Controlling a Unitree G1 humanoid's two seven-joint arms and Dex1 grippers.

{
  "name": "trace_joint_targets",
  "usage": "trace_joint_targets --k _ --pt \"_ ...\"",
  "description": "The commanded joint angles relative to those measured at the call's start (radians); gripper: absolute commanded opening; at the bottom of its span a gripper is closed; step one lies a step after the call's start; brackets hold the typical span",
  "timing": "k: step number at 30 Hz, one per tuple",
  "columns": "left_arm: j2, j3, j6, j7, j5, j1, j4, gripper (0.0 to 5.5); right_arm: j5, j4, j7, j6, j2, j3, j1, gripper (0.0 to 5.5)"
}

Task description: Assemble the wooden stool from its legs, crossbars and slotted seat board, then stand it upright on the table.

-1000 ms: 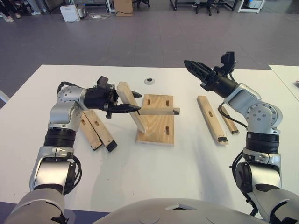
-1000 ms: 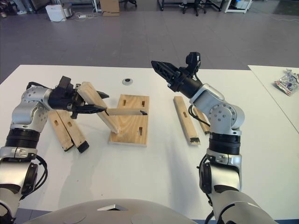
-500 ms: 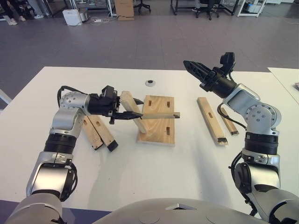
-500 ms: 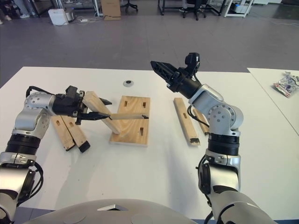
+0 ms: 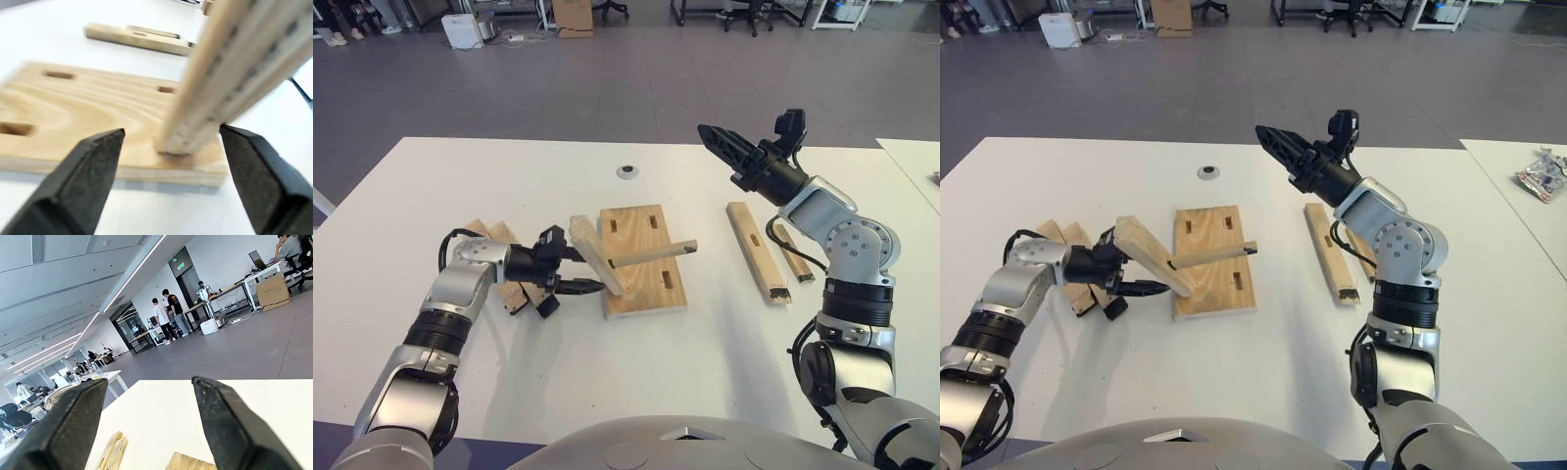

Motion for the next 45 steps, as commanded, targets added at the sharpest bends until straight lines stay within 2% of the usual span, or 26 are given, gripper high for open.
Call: trace_joint_targets --k 1,3,6,13,16,20,25,35,41,45 --pt "0.048 0.014 -0.013 0.088 0.087 0.045 -0.047 4.29 0.007 -0.024 -0.015 0.008 0.009 -0.006 0.019 3.2" --pt "0.108 0.001 0.006 0.137 0.159 0.127 -0.103 4.36 0.009 -0.038 -0.022 0.008 0.015 -0.009 0.036 3.2" --pt "0.126 0.049 0.073 0.244 0.18 0.215 -0.19 4.36 0.012 -0.058 -0.035 0.008 0.026 -0.011 0.055 3.2" --pt "0.018 0.231 0.202 0.566 0.122 0.345 -0.423 4.36 0.02 -0.081 -0.057 0.01 0.044 -0.015 0.079 3.2" --pt "0.007 0.29 0.23 0.719 0.18 0.348 -0.422 4.36 0.023 -0.091 -0.065 0.01 0.051 -0.016 0.087 3.2" --pt "0.052 0.281 0.159 0.874 0.349 0.342 -0.285 4.36 0.023 -0.095 -0.072 0.005 0.061 -0.013 0.093 3.2" --pt "0.087 0.229 0.069 0.921 0.471 0.287 -0.162 4.36 0.023 -0.093 -0.073 0.003 0.067 -0.012 0.092 3.2" --pt "0.087 0.212 0.016 0.937 0.512 0.238 -0.067 4.36 0.024 -0.098 -0.077 0.0 0.074 -0.011 0.097 3.2" --pt "0.004 0.123 -0.002 0.88 0.486 0.18 -0.019 4.36 0.019 -0.089 -0.073 -0.006 0.079 -0.006 0.092 3.2" --pt "-0.036 0.13 -0.012 0.903 0.468 0.199 -0.026 4.36 0.019 -0.09 -0.073 -0.004 0.079 -0.007 0.093 3.2"
